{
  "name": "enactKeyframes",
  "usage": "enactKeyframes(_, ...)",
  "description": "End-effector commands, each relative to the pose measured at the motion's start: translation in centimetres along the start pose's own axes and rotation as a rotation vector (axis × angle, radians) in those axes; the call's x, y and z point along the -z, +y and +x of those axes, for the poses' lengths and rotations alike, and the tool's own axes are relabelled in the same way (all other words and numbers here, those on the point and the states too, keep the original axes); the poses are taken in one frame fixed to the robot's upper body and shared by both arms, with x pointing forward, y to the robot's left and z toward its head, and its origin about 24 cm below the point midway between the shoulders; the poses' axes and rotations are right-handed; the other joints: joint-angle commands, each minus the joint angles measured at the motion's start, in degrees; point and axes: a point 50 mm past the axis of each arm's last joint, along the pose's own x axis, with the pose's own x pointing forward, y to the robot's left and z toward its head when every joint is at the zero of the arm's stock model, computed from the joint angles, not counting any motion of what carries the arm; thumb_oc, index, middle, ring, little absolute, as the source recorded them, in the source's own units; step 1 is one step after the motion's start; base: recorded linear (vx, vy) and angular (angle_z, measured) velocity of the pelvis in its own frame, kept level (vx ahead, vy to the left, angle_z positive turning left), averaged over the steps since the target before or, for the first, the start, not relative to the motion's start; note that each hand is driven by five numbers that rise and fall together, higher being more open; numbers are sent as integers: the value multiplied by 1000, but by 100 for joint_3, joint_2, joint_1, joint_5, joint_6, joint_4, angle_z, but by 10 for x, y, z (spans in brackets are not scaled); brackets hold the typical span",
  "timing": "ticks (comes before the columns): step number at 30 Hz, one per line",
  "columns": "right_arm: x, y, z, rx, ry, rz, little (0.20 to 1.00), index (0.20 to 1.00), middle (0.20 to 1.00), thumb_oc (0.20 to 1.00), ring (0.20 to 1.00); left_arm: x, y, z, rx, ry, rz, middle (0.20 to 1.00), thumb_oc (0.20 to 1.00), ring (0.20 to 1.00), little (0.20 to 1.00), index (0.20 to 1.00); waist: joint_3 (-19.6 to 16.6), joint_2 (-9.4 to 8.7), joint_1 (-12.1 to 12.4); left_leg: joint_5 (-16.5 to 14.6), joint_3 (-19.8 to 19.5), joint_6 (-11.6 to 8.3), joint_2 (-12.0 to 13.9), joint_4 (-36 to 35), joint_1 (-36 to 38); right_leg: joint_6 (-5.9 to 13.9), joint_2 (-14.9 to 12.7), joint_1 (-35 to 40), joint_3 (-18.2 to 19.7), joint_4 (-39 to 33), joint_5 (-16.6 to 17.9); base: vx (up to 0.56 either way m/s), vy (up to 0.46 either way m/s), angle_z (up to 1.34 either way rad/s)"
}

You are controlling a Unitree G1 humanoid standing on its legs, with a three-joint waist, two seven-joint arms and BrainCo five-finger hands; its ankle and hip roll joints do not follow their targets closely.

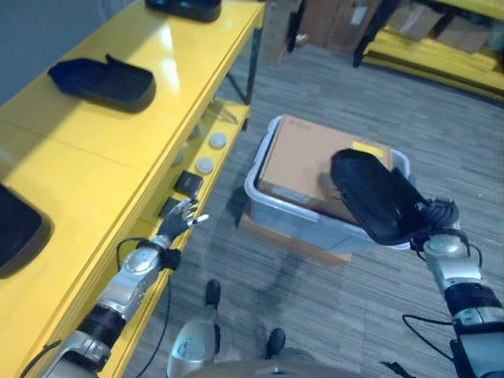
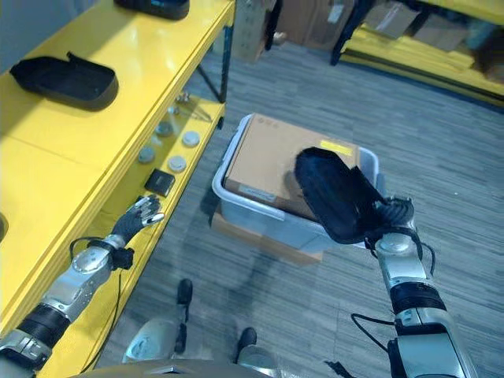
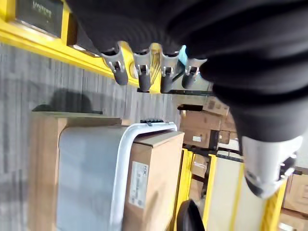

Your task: Move parts from the plastic box to the shelf.

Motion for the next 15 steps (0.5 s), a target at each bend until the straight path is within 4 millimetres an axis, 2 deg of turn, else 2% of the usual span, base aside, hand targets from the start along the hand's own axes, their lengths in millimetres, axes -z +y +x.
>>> enactKeyframes(1, -58, -31, 14, 177, -275, -133, 200, 200, 200, 200, 200, -9, -16, 13, 68, -6, -99, 1000, 1000, 1000, 1000, 1000, -188, 5, 52, -870, 74, -56, 155, -51, 752, 116, -159, -356, 58, 230, 179, -27, -11, -21)
enactKeyframes(3, -71, -31, 10, 193, -351, -148, 200, 200, 200, 200, 200, -14, -21, 15, 93, -18, -128, 1000, 1000, 1000, 1000, 1000, -244, -10, -15, -906, 108, -42, 155, -51, 803, 112, -150, -327, 90, 240, 149, -30, -2, -18)
enactKeyframes(5, -100, -32, -1, 233, -515, -178, 200, 200, 200, 200, 200, -25, -35, 20, 142, -43, -199, 1000, 1000, 1000, 1000, 1000, -365, -37, -150, -979, 181, -11, 146, -51, 921, 100, -128, -248, 175, 245, 85, -42, 7, -21)
enactKeyframes(9, -133, -34, -15, 301, -732, -198, 200, 200, 200, 200, 200, -34, -50, 26, 186, -36, -285, 1000, 1000, 1000, 1000, 1000, -501, -49, -245, -1068, 217, 23, 145, -51, 1047, 80, -100, -160, 257, 264, -6, -24, 0, -7)
enactKeyframes(11, -137, -35, -17, 311, -761, -201, 200, 200, 200, 200, 200, -35, -51, 26, 190, -38, -294, 1000, 1000, 1000, 1000, 1000, -510, -45, -253, -1080, 223, 26, 145, -51, 1067, 82, -98, -144, 264, 266, -15, -6, -3, -5)
enactKeyframes(15, -164, -41, -33, 375, -939, -167, 200, 200, 200, 200, 200, -42, -62, 29, 210, -40, -379, 1000, 1000, 1000, 1000, 1000, -615, -39, -289, -1132, 209, 40, 137, -51, 1122, 82, -83, -82, 297, 243, -60, -10, -4, -9)
